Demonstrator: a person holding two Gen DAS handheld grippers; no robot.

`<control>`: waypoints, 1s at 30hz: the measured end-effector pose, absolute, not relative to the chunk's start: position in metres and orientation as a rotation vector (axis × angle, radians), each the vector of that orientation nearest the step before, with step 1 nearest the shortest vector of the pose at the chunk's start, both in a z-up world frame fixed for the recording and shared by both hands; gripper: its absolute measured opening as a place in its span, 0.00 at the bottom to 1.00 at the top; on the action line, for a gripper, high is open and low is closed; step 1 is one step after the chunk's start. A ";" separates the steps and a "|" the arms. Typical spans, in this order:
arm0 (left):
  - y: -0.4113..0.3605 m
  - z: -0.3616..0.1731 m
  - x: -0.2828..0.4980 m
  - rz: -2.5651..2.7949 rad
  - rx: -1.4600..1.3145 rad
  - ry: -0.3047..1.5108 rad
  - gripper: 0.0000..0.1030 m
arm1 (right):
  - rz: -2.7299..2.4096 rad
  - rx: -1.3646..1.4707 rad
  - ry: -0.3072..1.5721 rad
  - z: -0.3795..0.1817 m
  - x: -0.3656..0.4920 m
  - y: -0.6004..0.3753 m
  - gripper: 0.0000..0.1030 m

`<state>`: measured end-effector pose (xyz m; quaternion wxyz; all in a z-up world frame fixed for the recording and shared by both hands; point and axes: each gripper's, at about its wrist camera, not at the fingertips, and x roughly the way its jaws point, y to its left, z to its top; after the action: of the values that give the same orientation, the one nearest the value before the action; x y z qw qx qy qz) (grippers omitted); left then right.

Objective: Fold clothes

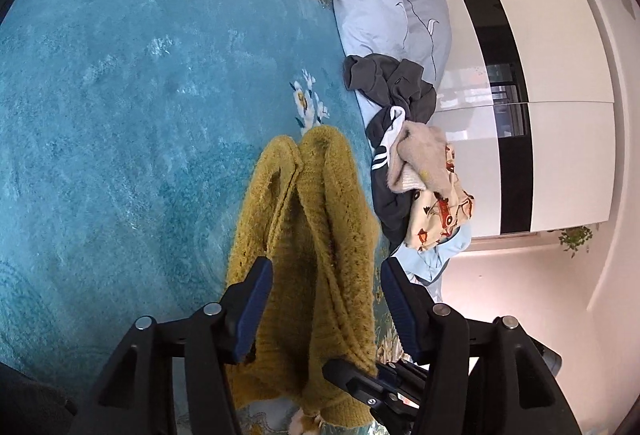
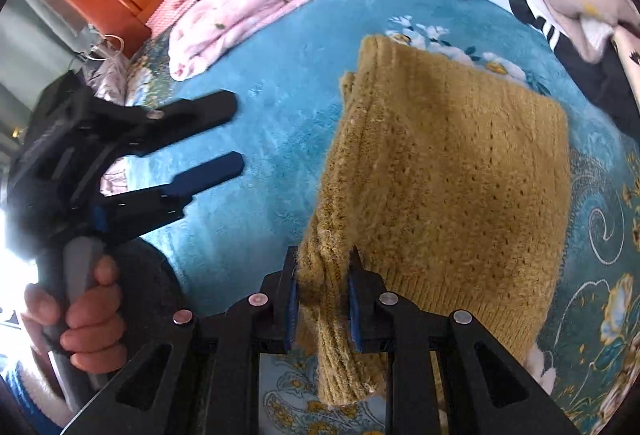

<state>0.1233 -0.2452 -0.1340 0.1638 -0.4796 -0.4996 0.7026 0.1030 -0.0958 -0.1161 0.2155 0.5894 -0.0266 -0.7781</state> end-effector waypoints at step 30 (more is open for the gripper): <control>-0.188 -0.165 0.100 1.952 -1.665 -1.061 0.16 | -2.220 1.858 -0.574 -0.148 0.142 0.019 0.55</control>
<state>0.1001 -0.1883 -0.1653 0.1816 -0.5897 -0.3759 0.6914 0.1425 0.0194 -0.1481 0.0947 0.6267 -0.1937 -0.7488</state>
